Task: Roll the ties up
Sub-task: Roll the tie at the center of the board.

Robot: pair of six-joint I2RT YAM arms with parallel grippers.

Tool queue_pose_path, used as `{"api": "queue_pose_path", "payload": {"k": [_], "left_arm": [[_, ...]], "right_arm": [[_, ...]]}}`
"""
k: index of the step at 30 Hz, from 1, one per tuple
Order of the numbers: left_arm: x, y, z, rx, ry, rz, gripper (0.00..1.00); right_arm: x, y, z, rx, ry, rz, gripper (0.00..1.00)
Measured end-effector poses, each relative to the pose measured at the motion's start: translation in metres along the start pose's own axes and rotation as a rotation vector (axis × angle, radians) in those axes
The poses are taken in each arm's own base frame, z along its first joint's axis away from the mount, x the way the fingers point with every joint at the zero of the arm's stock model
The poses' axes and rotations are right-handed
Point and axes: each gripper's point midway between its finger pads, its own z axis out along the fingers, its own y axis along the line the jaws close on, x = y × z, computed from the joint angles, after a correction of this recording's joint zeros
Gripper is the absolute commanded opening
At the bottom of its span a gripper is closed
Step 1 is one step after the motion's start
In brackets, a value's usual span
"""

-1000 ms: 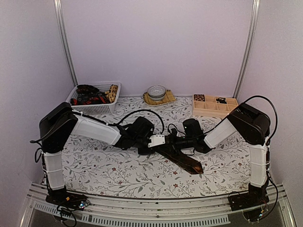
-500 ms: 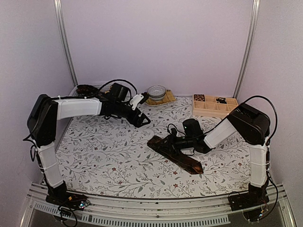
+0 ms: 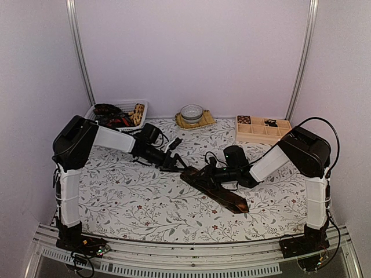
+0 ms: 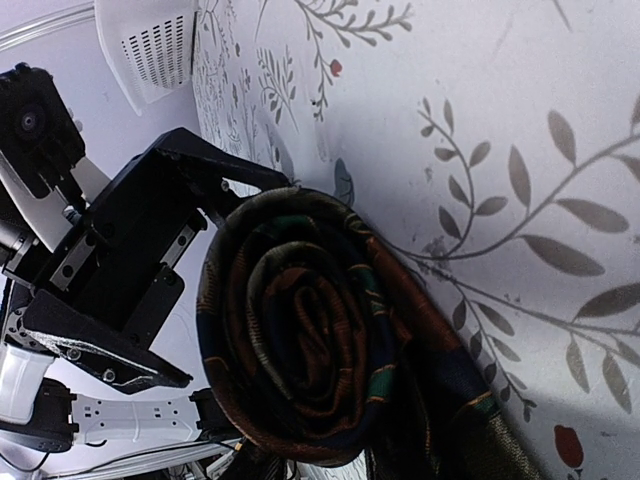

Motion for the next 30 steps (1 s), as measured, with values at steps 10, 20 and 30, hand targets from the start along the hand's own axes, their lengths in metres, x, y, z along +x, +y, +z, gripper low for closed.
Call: {"api": "queue_pose_path", "payload": {"k": [10,20,30], "left_arm": [[0.002,-0.014,0.018,0.181,0.037,-0.049,0.85],[-0.003,-0.019,0.034,0.279,0.091,-0.049,0.73],[0.011,-0.021,0.031,0.293,0.125,-0.043,0.73]], "right_arm": [[0.001,0.0,0.001,-0.009,0.001,-0.006,0.25],[0.002,0.0,0.004,-0.029,0.013,-0.018,0.25],[0.009,-0.001,0.006,-0.041,0.042,-0.026,0.26]]}}
